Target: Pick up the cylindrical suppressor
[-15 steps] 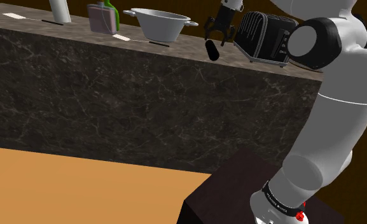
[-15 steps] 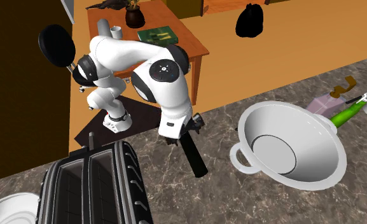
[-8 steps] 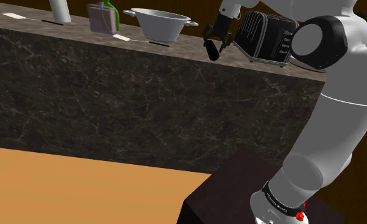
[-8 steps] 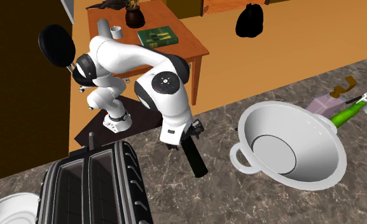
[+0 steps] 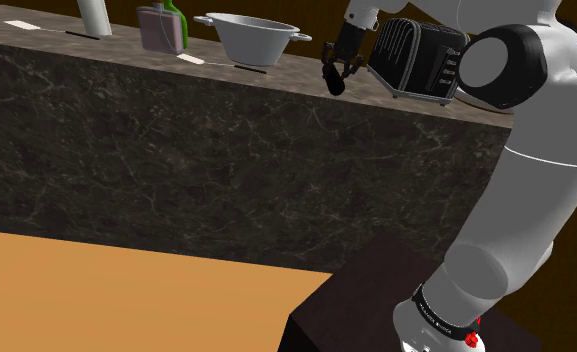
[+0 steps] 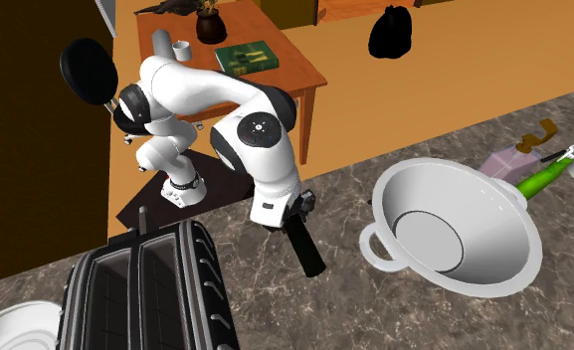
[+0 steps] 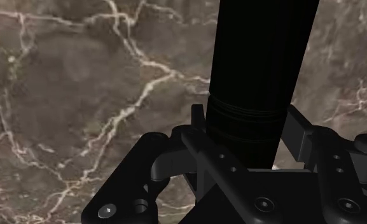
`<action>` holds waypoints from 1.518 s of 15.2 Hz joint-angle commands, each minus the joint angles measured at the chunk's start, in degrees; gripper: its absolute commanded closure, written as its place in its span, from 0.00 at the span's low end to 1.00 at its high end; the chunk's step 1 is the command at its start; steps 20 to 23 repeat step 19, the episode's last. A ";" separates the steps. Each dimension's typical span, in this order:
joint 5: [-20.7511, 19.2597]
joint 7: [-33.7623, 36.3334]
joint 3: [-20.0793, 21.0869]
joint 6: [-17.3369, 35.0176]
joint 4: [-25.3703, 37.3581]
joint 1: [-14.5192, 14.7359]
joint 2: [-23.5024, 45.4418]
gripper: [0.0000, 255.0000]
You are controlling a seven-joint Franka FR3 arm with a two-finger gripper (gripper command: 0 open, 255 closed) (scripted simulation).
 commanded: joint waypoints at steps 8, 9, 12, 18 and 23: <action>0.46 0.59 -0.10 -5.66 7.76 -0.62 2.19 1.00; 0.58 0.70 -0.11 -6.67 9.24 -0.75 2.66 1.00; 1.00 1.05 -0.14 -9.88 14.10 -1.24 4.32 1.00; 2.14 1.83 -0.08 -16.43 24.87 -2.55 8.54 1.00; 2.13 1.82 -0.08 -16.42 24.84 -2.55 8.52 1.00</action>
